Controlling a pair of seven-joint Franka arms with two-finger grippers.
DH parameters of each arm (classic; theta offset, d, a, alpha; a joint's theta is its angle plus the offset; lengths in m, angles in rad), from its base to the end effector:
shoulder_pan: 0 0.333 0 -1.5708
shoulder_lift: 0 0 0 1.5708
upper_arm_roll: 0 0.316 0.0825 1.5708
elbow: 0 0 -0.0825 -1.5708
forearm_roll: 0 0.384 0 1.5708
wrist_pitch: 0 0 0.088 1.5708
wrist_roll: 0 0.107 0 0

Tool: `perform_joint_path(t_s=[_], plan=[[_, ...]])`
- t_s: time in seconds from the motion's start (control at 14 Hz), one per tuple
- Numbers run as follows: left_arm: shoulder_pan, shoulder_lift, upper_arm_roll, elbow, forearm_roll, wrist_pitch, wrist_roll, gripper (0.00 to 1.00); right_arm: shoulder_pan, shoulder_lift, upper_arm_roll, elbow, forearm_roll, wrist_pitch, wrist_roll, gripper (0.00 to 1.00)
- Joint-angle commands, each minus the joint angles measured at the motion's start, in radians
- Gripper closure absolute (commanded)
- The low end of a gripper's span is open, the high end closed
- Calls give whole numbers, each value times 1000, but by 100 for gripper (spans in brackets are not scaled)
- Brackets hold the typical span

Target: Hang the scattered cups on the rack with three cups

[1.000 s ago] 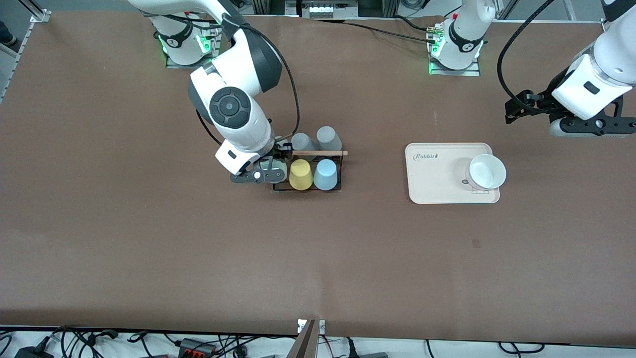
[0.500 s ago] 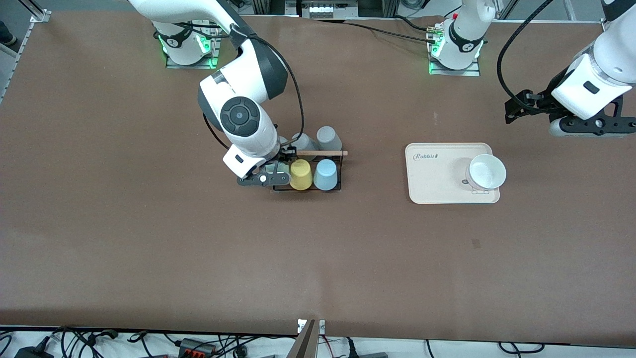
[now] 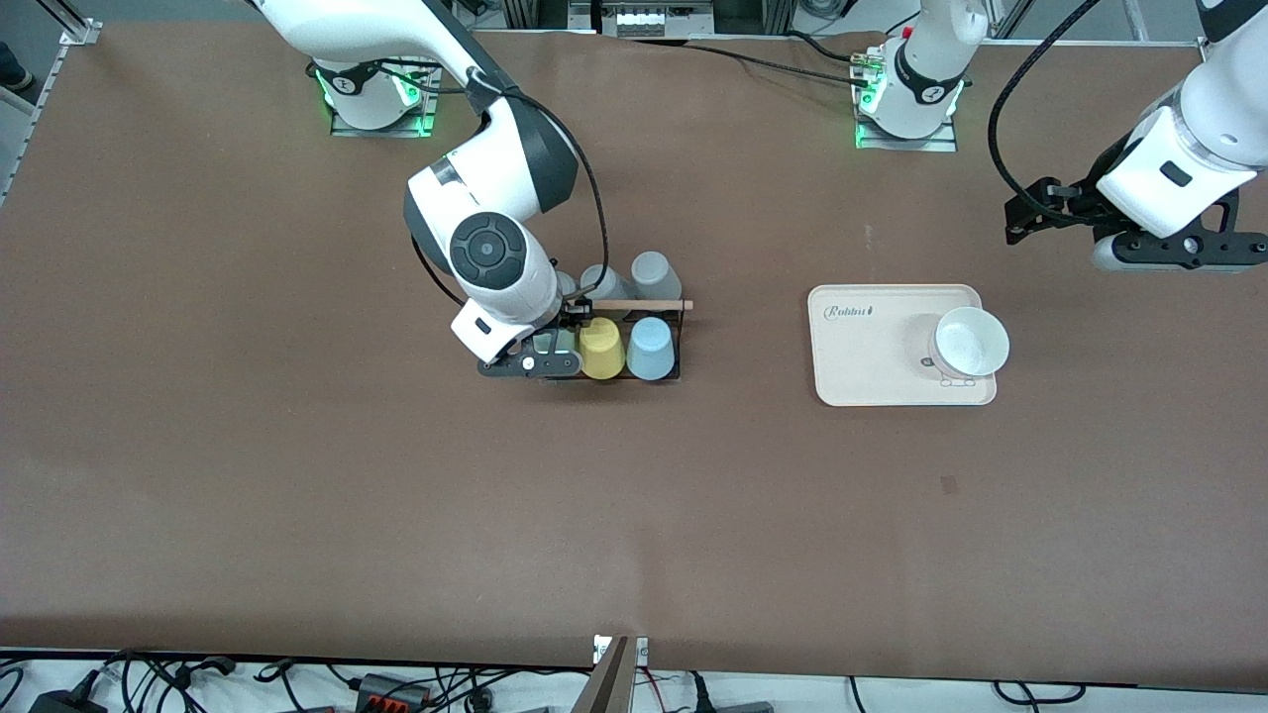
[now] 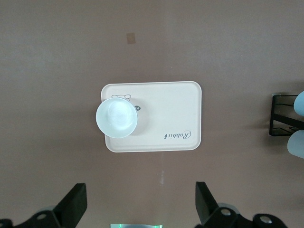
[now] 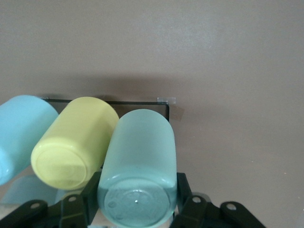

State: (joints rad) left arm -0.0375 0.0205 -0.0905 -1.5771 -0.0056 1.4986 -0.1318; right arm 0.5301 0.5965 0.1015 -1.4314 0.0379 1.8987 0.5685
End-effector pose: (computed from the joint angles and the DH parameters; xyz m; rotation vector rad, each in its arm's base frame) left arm 0.5475 -0.0706 0.6043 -3.1323 -0.0056 0.1553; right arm 0.5708 0.4056 0.3371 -3.1261 -0.0544 0.2457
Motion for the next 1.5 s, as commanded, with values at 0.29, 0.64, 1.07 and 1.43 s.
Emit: perform_joint_path(t_s=[0.29, 0.64, 1.07, 1.43], plan=[[2, -17, -5, -4, -14, -18, -6, 0, -5, 17, -6, 32, 2, 2, 68, 0], [2, -17, -5, -4, -13, -18, -6, 0, -39, -47, -11, 32, -4, -13, 57, 0], [2, -17, -5, -4, -14, -18, -6, 0, -169, -179, -19, 31, -38, -110, -10, 0], [1, -17, -5, -4, -14, -17, -6, 0, -313, -268, -37, 31, -76, -181, -172, 0]])
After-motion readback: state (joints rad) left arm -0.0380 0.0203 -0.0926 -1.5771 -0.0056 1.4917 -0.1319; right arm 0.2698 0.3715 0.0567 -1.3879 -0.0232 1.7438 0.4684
